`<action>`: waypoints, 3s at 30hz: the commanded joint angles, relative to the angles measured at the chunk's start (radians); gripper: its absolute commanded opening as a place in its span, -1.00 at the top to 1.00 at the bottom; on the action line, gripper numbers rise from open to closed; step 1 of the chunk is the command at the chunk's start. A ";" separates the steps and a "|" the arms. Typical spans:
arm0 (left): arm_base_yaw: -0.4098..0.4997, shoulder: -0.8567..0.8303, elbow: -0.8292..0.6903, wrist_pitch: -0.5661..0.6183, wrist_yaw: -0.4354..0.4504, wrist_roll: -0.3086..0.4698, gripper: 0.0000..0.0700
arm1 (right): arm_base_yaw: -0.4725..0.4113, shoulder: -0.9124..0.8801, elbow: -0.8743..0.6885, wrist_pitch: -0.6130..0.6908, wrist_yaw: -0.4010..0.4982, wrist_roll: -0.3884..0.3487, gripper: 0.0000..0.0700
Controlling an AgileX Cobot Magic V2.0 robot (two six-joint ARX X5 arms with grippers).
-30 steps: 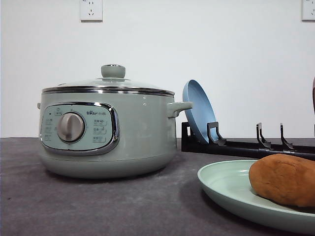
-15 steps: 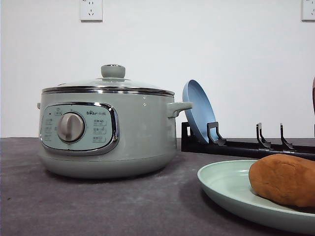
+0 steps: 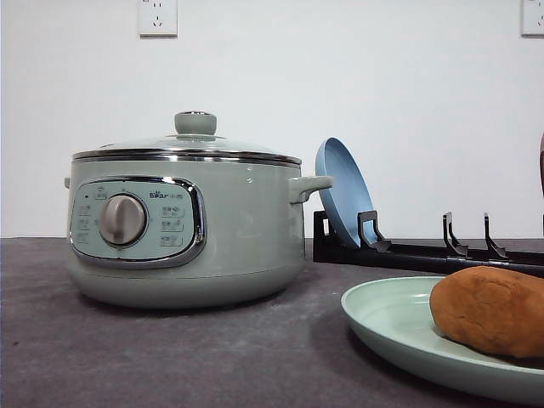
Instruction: Transfer potato from steamer to green plate
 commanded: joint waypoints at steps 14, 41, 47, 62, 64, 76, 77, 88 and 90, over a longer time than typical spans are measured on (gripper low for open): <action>-0.001 -0.001 -0.021 -0.007 -0.006 0.016 0.94 | 0.003 -0.001 -0.005 0.009 0.001 -0.006 0.97; -0.001 -0.001 -0.021 -0.007 -0.006 0.016 0.94 | 0.003 -0.001 -0.005 0.009 0.001 -0.006 0.97; -0.001 -0.001 -0.021 -0.007 -0.006 0.016 0.94 | 0.003 -0.001 -0.005 0.009 0.001 -0.006 0.97; -0.001 -0.001 -0.021 -0.007 -0.006 0.016 0.94 | 0.003 -0.001 -0.005 0.009 0.001 -0.006 0.97; -0.001 -0.001 -0.021 -0.007 -0.006 0.016 0.94 | 0.003 -0.001 -0.005 0.009 0.001 -0.006 0.97; -0.001 -0.001 -0.021 -0.007 -0.006 0.016 0.94 | 0.003 -0.001 -0.005 0.009 0.001 -0.006 0.97; -0.001 -0.001 -0.021 -0.007 -0.006 0.016 0.94 | 0.003 -0.001 -0.005 0.009 0.001 -0.006 0.97; -0.001 -0.001 -0.021 -0.007 -0.006 0.016 0.94 | 0.003 -0.001 -0.005 0.009 0.001 -0.006 0.97; -0.001 -0.001 -0.021 -0.007 -0.006 0.016 0.94 | 0.003 -0.001 -0.005 0.009 0.001 -0.006 0.97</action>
